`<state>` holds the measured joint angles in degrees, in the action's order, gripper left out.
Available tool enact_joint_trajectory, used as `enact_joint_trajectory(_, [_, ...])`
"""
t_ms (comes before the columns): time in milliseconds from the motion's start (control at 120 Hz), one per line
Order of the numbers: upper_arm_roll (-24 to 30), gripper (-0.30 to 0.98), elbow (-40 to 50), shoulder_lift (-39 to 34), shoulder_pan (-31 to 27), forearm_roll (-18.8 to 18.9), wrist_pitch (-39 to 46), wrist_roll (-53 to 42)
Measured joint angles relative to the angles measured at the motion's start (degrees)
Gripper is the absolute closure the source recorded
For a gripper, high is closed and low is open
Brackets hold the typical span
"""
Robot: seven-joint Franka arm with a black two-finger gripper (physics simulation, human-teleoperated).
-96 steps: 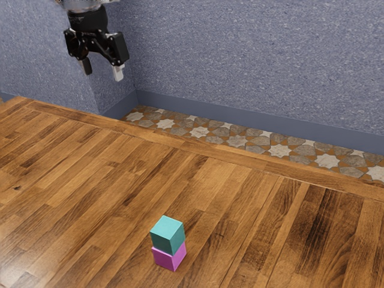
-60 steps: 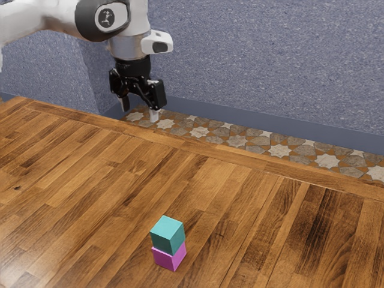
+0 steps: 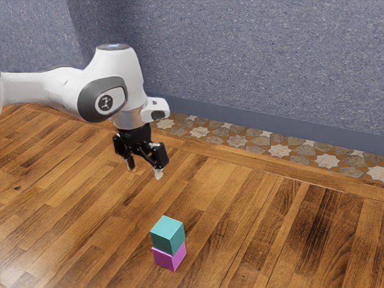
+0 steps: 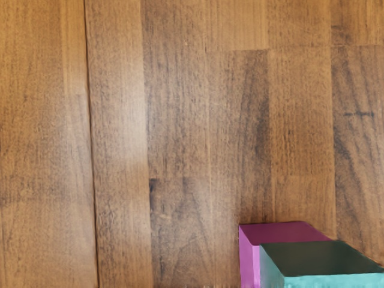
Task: Pick up the blue block with one arm, and put the blue block on the table with one arm
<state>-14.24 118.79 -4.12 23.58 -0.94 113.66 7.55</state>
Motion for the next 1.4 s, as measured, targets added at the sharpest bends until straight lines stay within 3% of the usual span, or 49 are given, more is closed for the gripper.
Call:
enact_joint_trajectory(242, [0.0,0.0,5.1,-0.9,0.7,-0.7,3.5,1.2])
enact_joint_trajectory(725, [0.5,0.0,11.2,-4.4,10.2,-2.5,4.9,3.3])
enact_joint_trajectory(1400, [0.1,0.0,11.1,3.3,12.6,-5.4,8.4,5.0])
